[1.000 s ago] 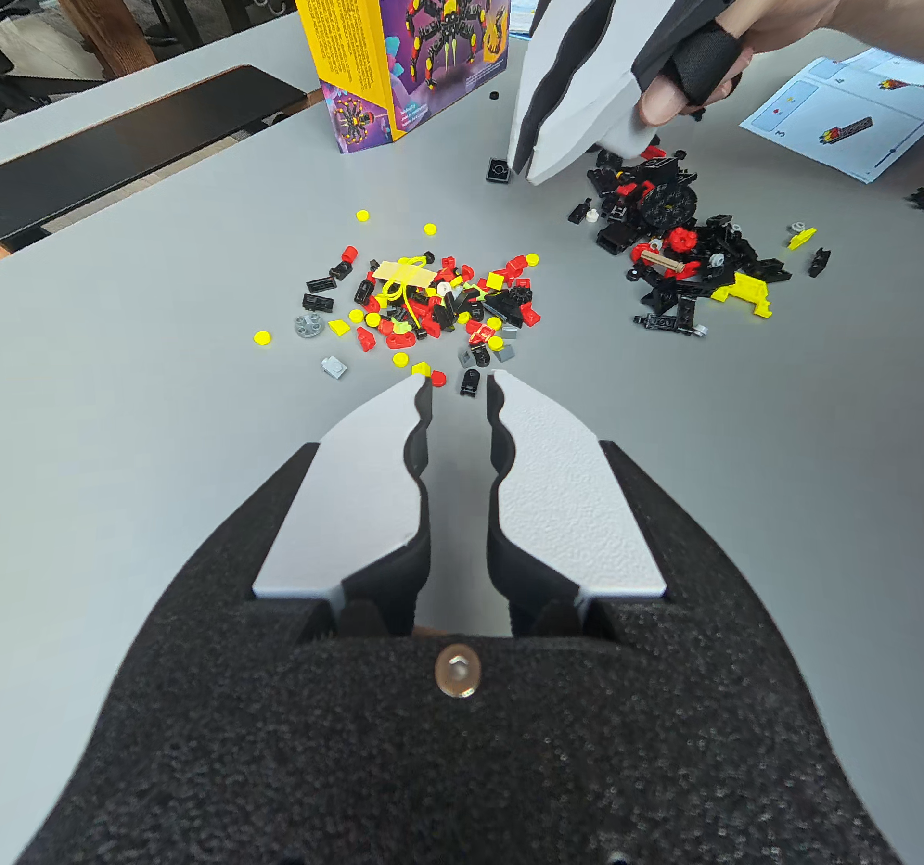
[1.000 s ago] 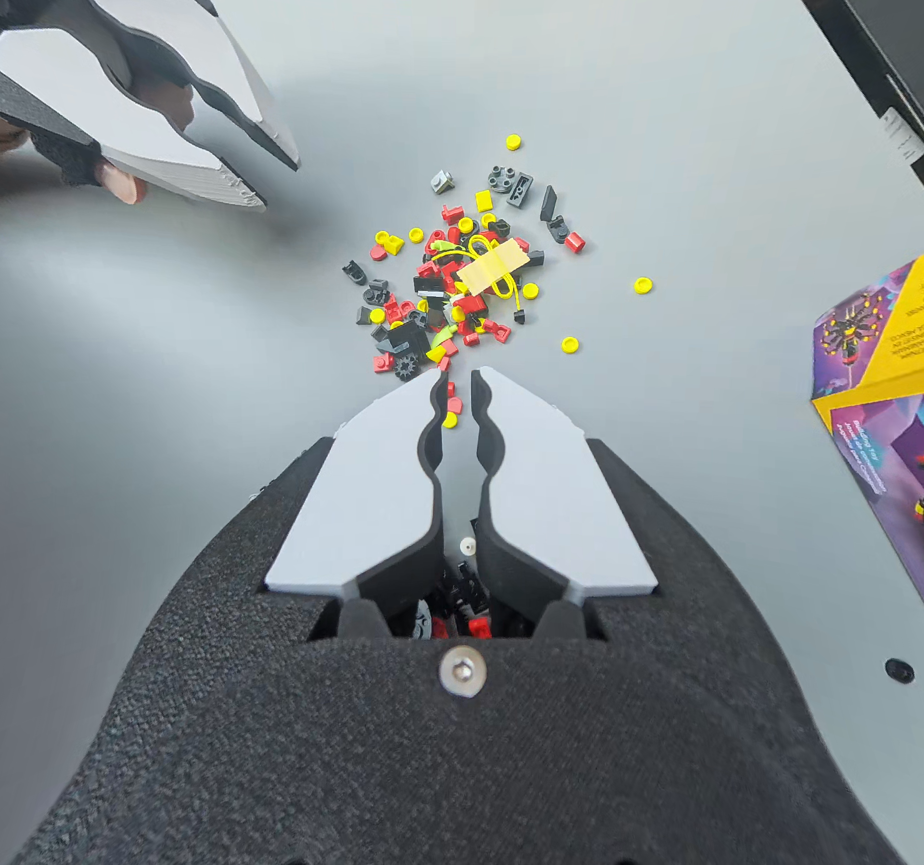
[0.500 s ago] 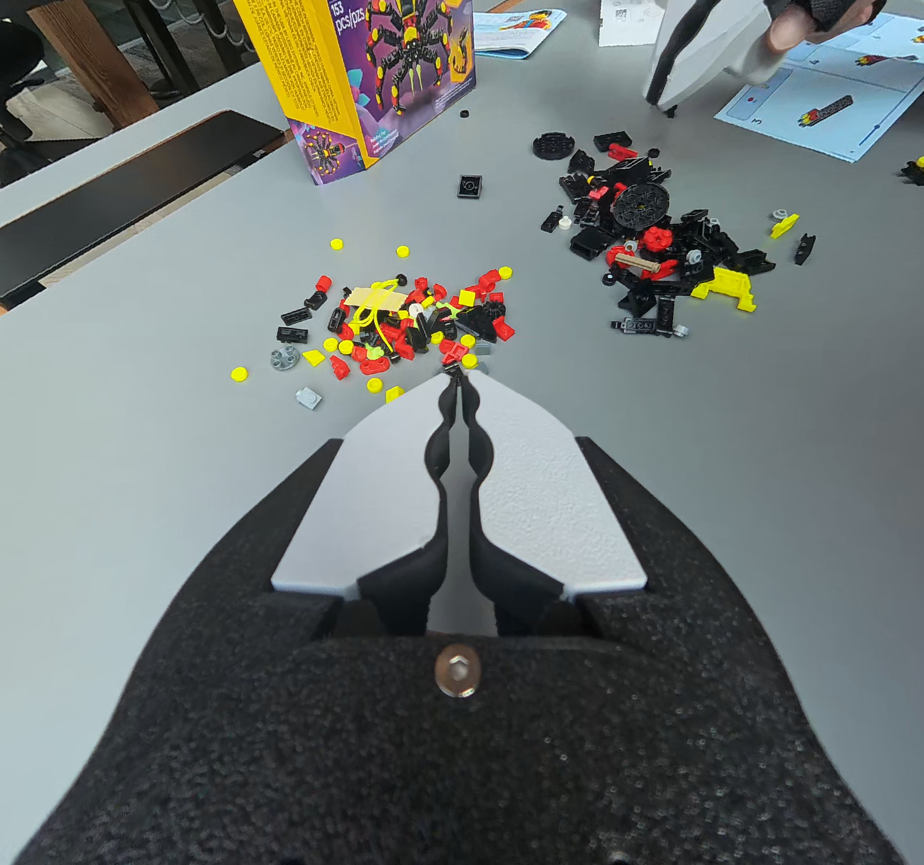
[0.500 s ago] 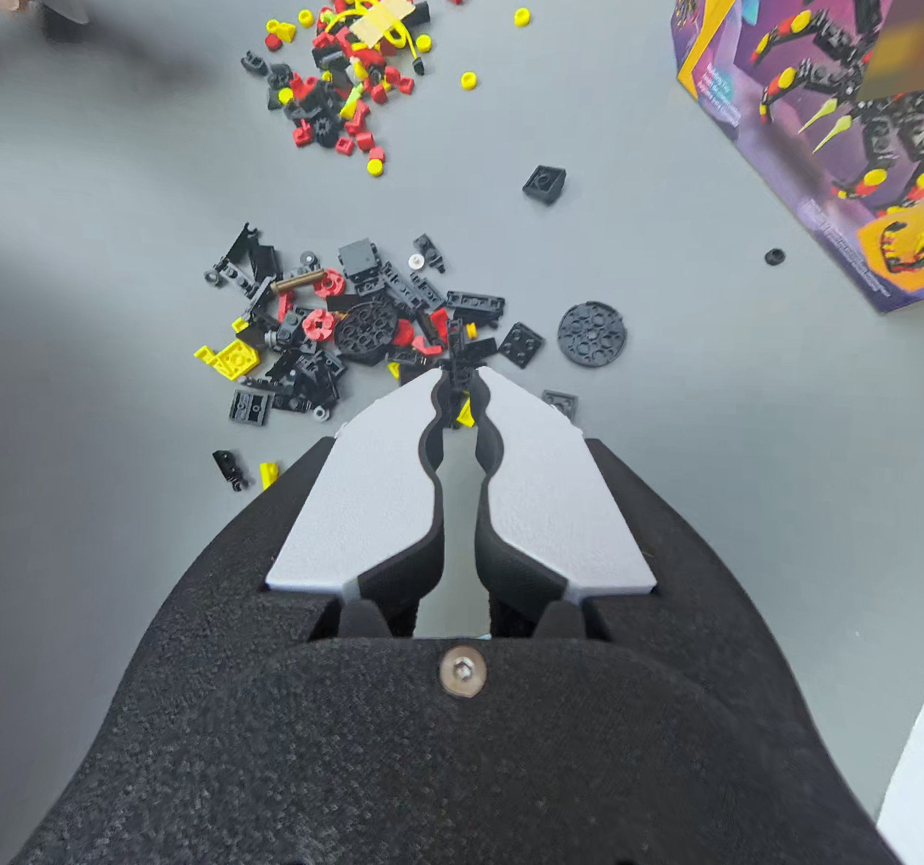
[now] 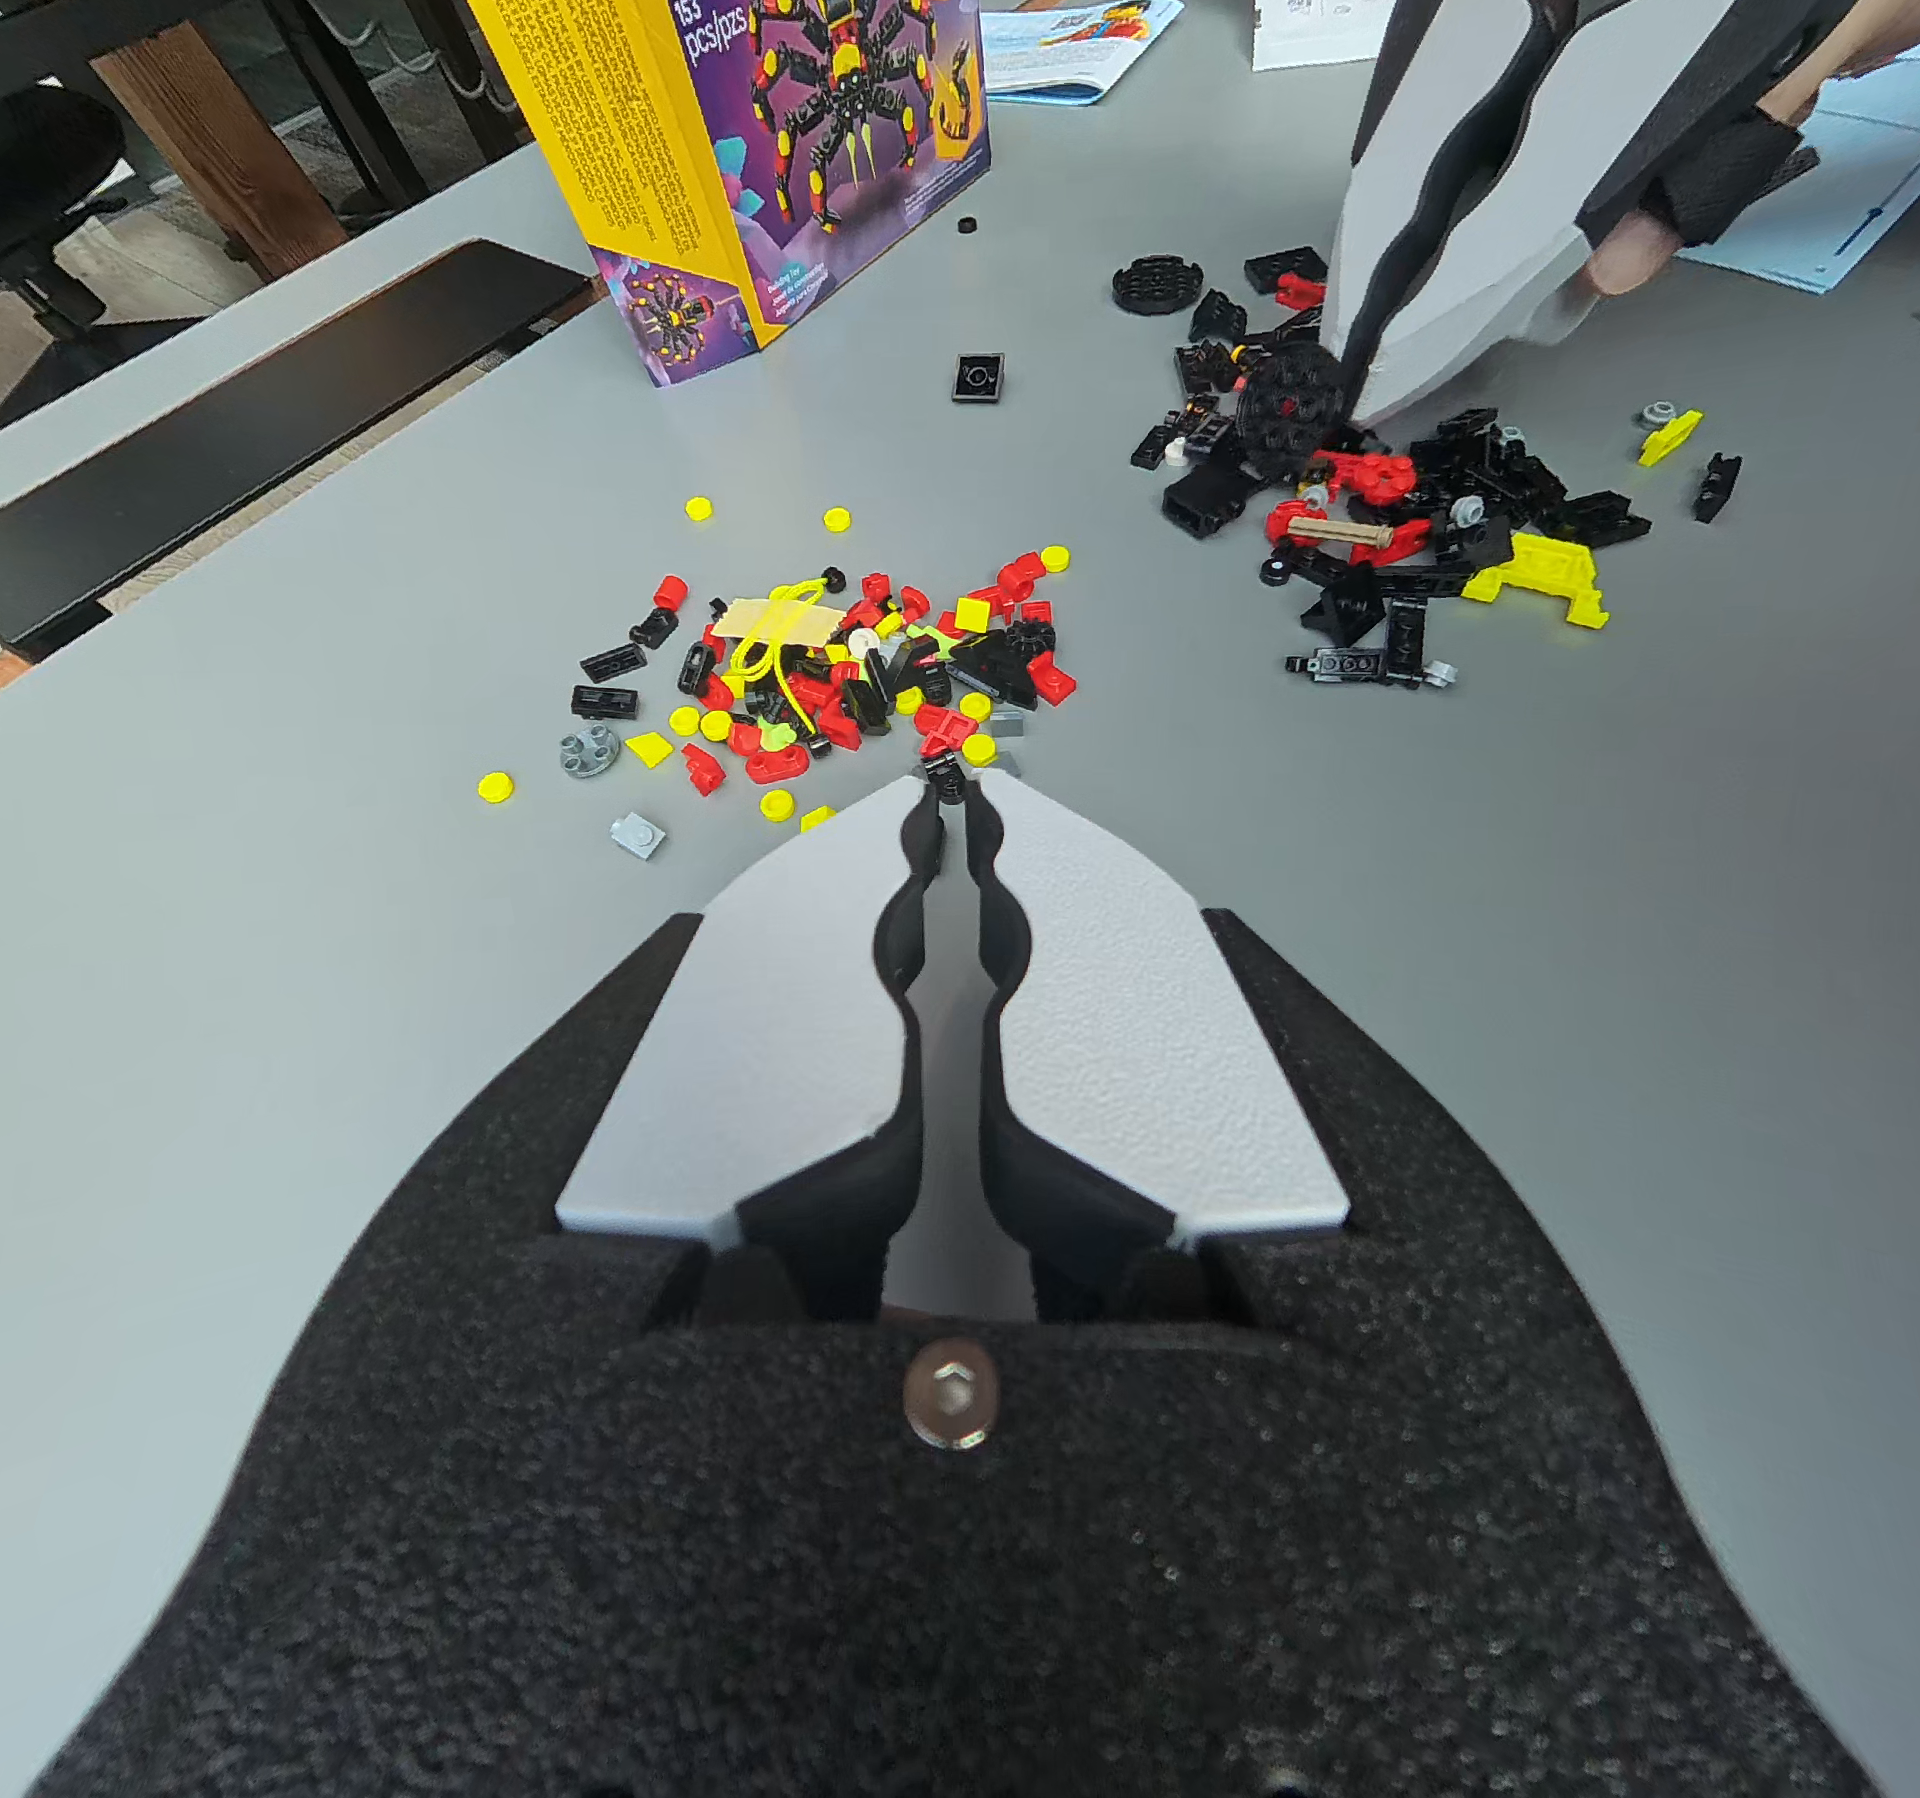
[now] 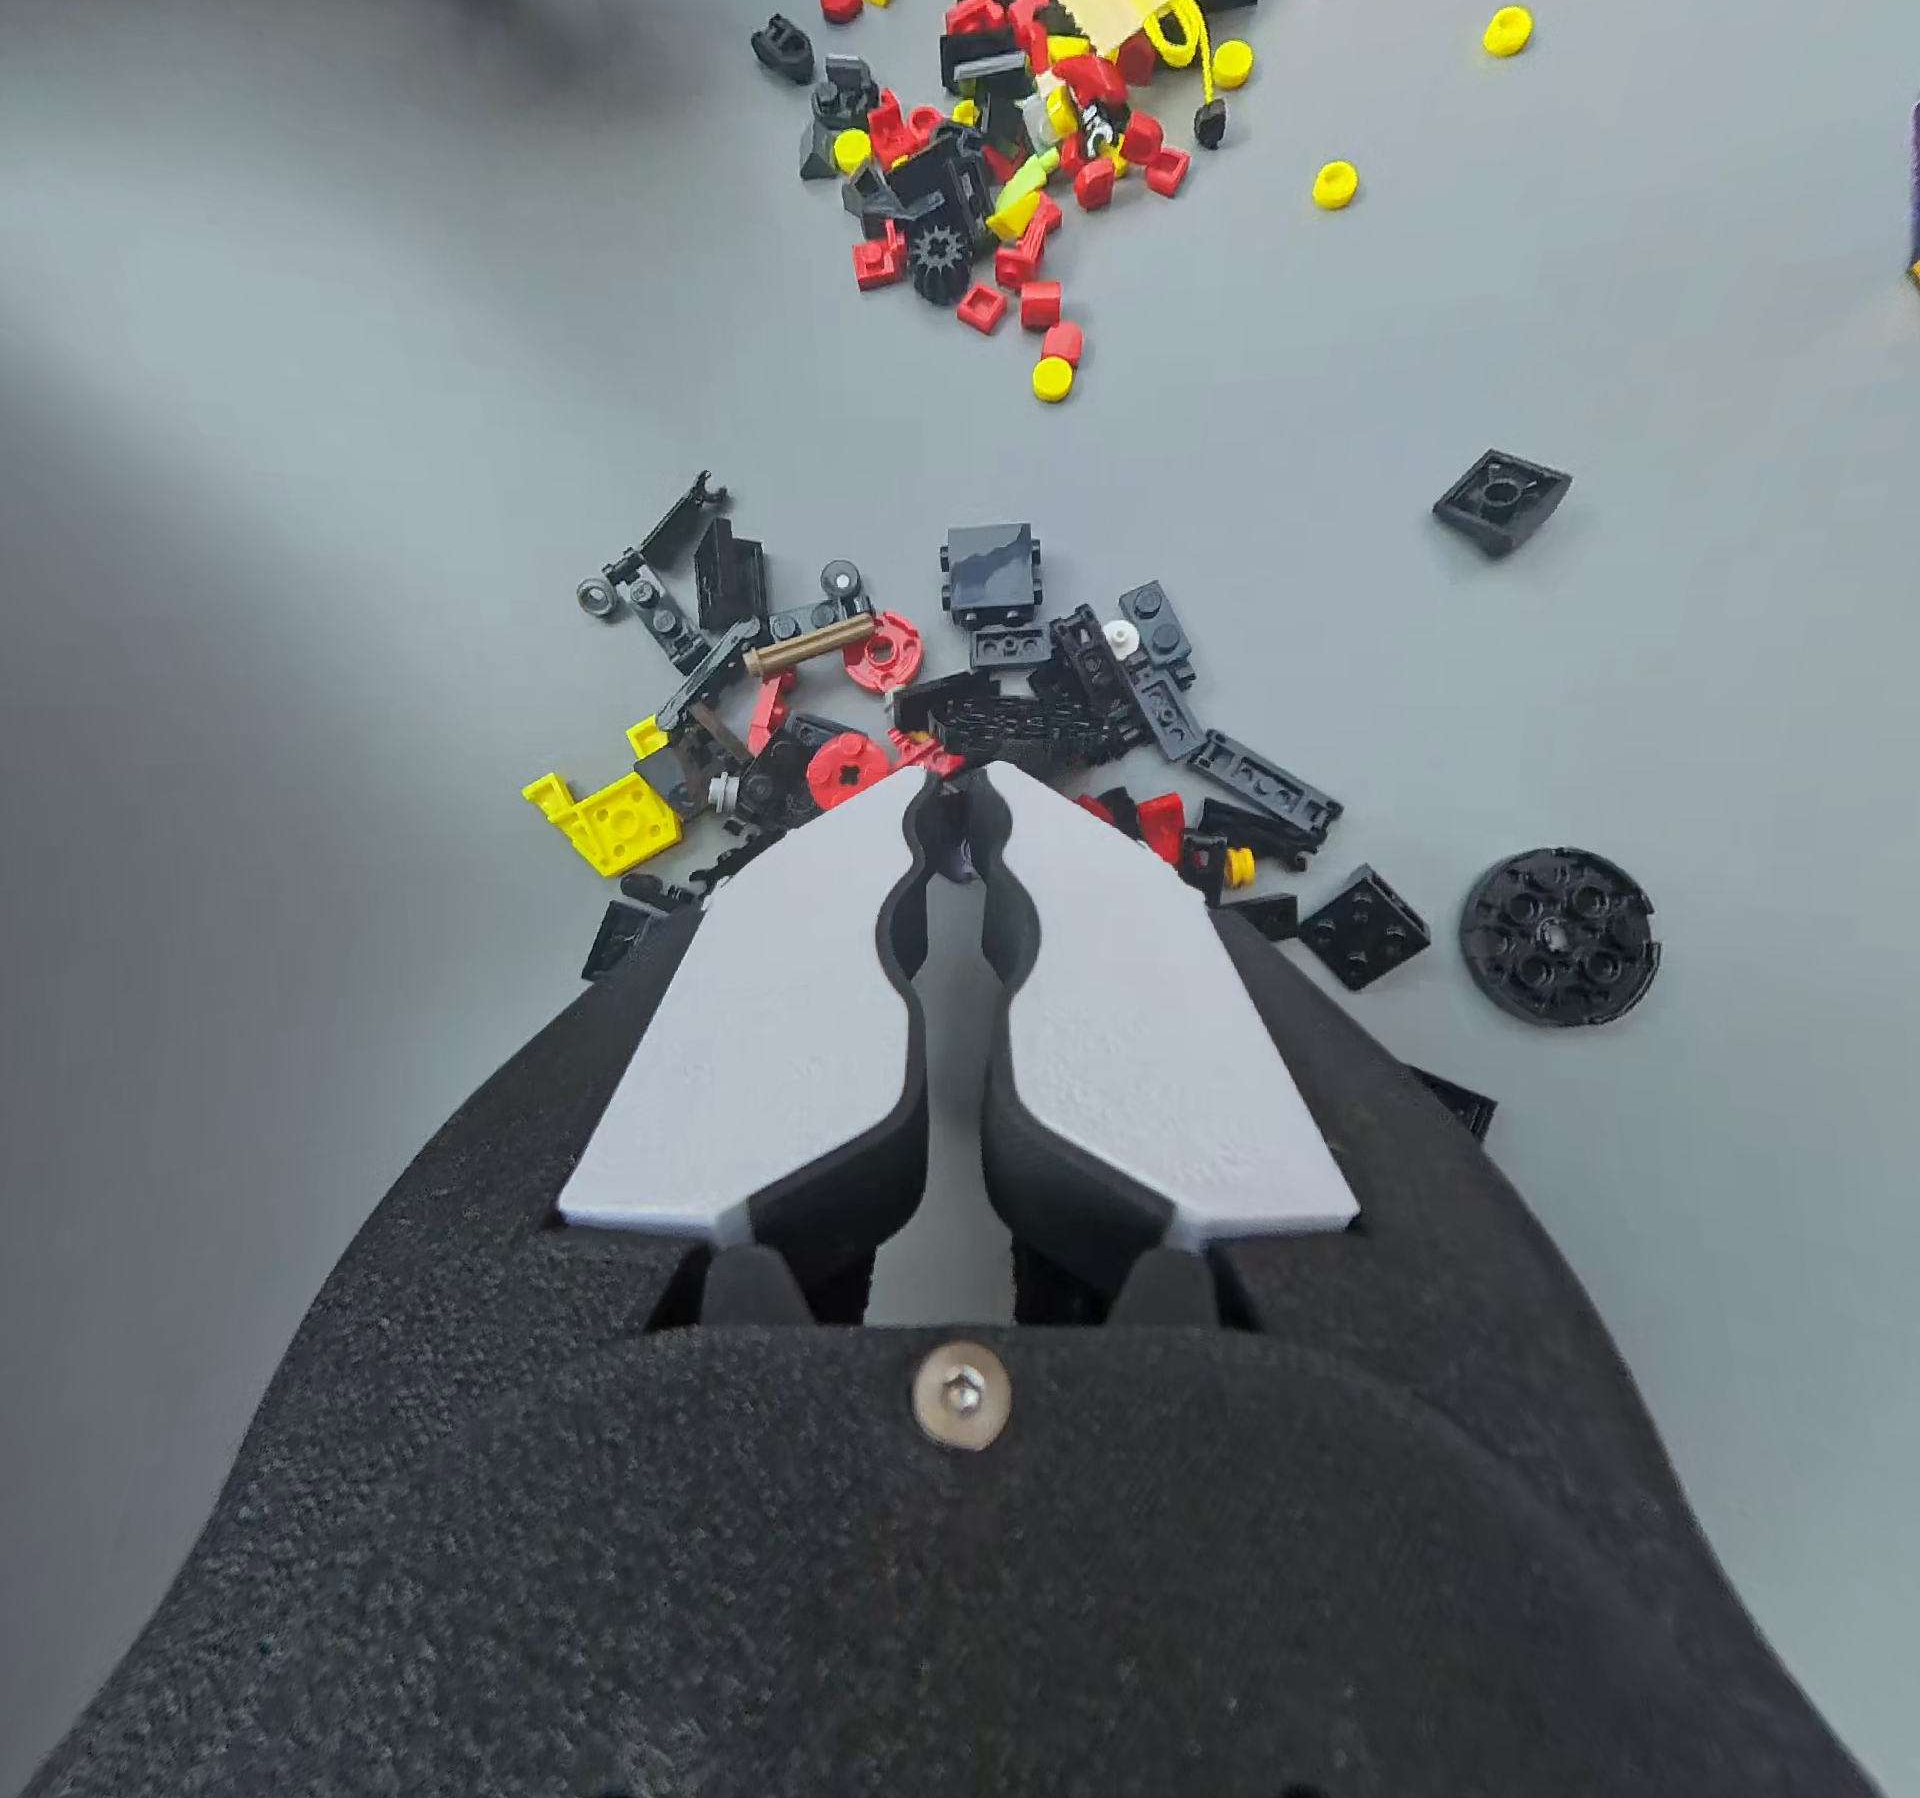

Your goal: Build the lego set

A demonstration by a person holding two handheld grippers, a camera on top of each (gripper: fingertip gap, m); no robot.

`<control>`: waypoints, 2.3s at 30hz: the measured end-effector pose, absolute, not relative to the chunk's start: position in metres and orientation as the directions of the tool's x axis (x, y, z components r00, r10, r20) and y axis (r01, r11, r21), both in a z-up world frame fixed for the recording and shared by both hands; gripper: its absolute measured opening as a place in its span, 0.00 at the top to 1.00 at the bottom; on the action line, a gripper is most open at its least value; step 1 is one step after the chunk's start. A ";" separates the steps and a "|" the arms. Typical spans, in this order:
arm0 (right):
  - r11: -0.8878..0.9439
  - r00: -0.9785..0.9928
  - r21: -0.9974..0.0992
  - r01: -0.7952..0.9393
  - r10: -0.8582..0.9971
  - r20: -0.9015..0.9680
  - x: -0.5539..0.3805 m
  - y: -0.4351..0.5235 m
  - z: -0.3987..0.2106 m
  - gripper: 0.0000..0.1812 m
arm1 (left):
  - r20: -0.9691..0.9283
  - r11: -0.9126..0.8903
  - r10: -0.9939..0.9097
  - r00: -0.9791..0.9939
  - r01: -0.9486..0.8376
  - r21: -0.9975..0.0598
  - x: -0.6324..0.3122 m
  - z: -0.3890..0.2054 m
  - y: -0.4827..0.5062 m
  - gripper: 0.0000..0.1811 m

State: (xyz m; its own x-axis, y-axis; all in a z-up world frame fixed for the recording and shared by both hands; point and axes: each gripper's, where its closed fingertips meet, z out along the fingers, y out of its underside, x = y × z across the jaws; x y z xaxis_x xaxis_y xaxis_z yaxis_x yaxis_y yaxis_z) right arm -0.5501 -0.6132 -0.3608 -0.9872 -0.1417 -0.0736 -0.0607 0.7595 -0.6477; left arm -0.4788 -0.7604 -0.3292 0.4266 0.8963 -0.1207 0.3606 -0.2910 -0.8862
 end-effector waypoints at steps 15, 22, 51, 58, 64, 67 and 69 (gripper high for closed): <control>0.786 -1.000 -0.619 -0.004 -0.022 -0.022 -0.599 -0.588 -0.349 0.98 | -0.130 -0.299 0.897 0.422 0.362 -0.883 -0.478 -0.330 -0.762 0.97; 0.787 -0.998 -0.617 -0.005 -0.040 -0.042 -0.588 -0.577 -0.368 0.86 | -0.084 -0.261 0.887 0.454 0.343 -0.903 -0.483 -0.323 -0.749 0.96; 0.708 -0.944 -0.676 -0.204 -0.324 -0.055 -0.559 -0.730 -0.359 0.88 | -0.043 -0.522 0.729 0.683 0.515 -0.681 -0.525 -0.357 -0.746 0.93; 0.700 -0.934 -0.684 -0.205 -0.349 -0.077 -0.561 -0.756 -0.357 0.90 | -0.036 -0.481 0.770 0.637 0.542 -0.690 -0.556 -0.354 -0.785 0.95; 0.736 -0.934 -0.653 -0.179 -0.335 -0.122 -0.573 -0.767 -0.366 0.90 | -0.016 -0.528 0.724 0.689 0.539 -0.657 -0.567 -0.366 -0.782 0.96; 0.742 -0.940 -0.649 -0.167 -0.319 -0.122 -0.580 -0.764 -0.367 0.90 | -0.028 -0.551 0.700 0.714 0.514 -0.658 -0.579 -0.363 -0.777 0.96; 0.739 -0.946 -0.658 -0.141 -0.297 -0.131 -0.587 -0.760 -0.364 0.90 | -0.031 -0.565 0.681 0.732 0.497 -0.659 -0.587 -0.359 -0.773 0.97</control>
State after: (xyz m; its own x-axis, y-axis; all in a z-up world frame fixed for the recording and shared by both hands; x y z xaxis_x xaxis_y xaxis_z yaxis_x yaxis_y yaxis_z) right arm -0.5868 -0.7604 -0.3640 -0.9460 -0.2966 -0.1311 -0.1406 0.7394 -0.6584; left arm -0.5868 -0.7731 -0.3589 0.7320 0.6807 -0.0308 0.4973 -0.5645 -0.6588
